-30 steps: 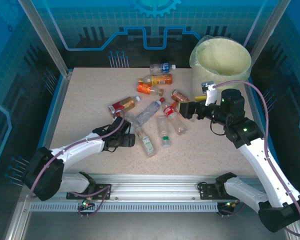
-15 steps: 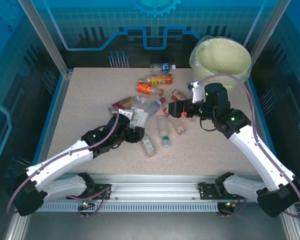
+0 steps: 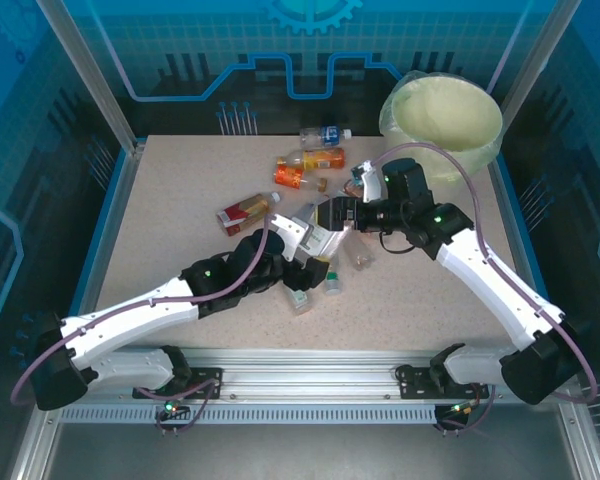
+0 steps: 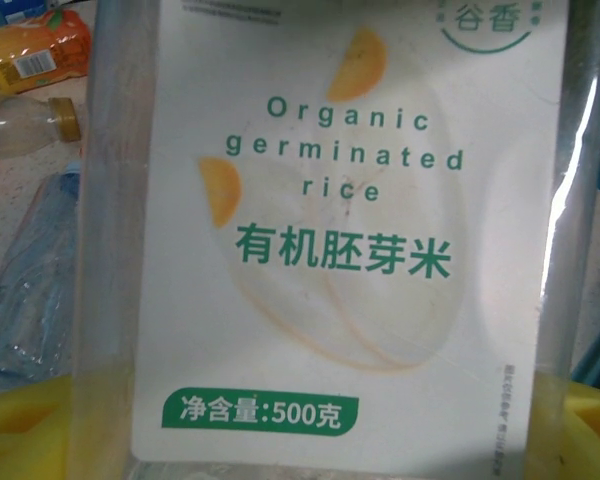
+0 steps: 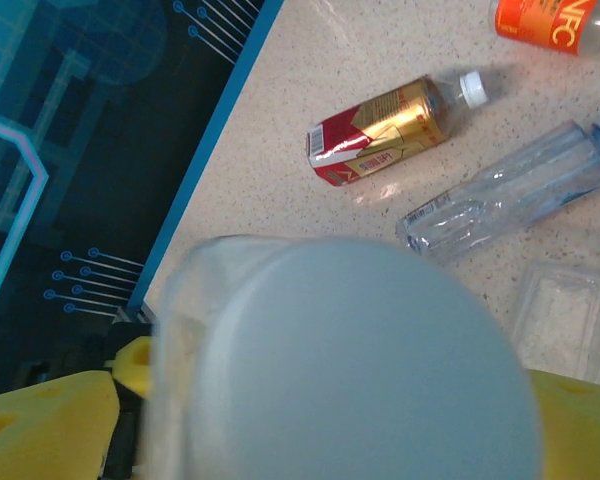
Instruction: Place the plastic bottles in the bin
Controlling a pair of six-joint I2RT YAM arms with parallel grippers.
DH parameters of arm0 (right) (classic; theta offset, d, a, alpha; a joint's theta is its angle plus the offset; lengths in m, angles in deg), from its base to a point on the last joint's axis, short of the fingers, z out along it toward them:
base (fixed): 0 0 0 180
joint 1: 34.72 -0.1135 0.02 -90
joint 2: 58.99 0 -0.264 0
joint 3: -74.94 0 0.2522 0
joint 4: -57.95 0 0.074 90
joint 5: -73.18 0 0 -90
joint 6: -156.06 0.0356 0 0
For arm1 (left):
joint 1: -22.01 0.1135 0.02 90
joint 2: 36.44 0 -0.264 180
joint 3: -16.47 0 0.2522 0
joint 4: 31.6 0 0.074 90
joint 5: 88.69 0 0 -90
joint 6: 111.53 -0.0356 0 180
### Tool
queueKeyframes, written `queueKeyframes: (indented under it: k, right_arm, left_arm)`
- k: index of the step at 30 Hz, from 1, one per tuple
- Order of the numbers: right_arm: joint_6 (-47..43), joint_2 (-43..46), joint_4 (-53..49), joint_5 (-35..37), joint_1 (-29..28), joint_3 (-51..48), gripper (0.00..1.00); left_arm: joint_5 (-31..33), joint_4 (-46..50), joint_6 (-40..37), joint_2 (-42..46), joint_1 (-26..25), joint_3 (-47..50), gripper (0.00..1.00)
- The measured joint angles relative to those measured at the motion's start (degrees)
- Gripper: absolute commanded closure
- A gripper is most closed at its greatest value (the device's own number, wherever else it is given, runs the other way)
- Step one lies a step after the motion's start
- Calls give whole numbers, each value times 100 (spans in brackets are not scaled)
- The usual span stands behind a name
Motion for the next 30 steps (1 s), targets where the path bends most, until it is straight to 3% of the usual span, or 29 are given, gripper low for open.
queueKeyframes:
  k: [16, 17, 21, 23, 30]
  right_arm:
    - [87, -192, -24, -603, 4, 55, 47]
    - [66, -192, -42, -603, 4, 92, 49]
    - [-26, -192, -129, -553, 4, 227, 50]
    - [-111, -192, -166, -507, -2, 295, 51]
    - [-479, -190, -476, 216, 83, 776, 54]
  left_arm:
    - [50, -151, 0, -190, -4, -59, 42]
    - [48, -149, 0, -190, -4, -83, 39]
    - [46, -131, -24, -192, -4, -164, 10]
    - [-2, -81, -59, -192, -4, -223, 1]
    - [-2, 275, -197, 50, 13, -201, 1]
